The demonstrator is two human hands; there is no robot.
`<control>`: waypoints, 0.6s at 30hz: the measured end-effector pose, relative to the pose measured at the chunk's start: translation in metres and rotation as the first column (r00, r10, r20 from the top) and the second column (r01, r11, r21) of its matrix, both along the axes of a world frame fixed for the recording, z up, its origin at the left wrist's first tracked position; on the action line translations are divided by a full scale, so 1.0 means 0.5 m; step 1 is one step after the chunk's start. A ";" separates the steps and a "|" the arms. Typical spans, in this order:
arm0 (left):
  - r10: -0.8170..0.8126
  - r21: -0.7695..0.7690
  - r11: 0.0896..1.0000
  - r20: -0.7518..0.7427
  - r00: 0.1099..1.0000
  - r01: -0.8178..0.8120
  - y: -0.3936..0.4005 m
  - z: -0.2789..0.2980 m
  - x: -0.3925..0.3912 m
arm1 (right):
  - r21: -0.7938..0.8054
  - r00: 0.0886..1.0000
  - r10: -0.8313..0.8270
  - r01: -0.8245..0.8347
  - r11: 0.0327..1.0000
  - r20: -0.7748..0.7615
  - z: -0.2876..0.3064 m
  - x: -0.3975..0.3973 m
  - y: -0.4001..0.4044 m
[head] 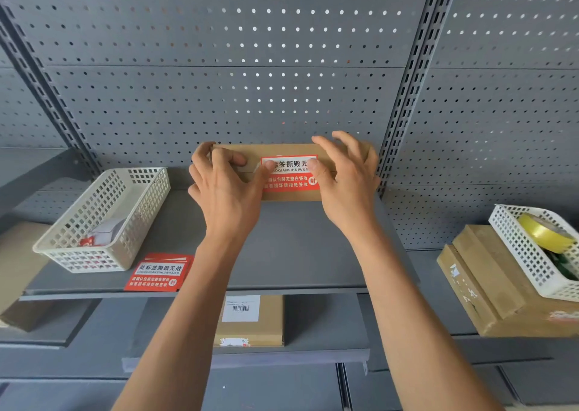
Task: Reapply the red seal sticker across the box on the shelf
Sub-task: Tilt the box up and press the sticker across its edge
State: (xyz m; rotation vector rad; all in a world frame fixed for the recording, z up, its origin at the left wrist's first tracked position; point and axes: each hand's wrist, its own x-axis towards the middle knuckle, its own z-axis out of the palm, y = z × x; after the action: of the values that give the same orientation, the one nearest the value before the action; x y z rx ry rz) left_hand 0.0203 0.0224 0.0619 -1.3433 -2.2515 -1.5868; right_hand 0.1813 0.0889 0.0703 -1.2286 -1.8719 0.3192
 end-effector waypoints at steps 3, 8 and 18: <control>-0.013 0.006 1.000 0.000 1.000 0.013 -0.003 0.002 -0.002 | -0.011 1.000 0.003 -0.003 1.000 -0.004 0.001 0.000 0.001; -0.033 0.005 0.999 0.002 0.999 0.033 -0.006 0.003 -0.006 | 0.000 1.000 0.007 -0.007 1.000 0.003 0.002 0.004 0.002; 0.014 -0.028 1.000 0.069 0.998 -0.012 -0.006 0.025 0.013 | -0.016 0.991 -0.077 0.076 0.997 -0.105 0.010 -0.016 -0.011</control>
State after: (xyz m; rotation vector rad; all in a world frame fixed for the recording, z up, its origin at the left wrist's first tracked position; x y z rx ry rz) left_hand 0.0267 0.0192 0.0745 -1.2967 -2.3253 -1.6283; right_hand 0.1736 0.0833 0.0755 -1.2638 -1.7303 0.3476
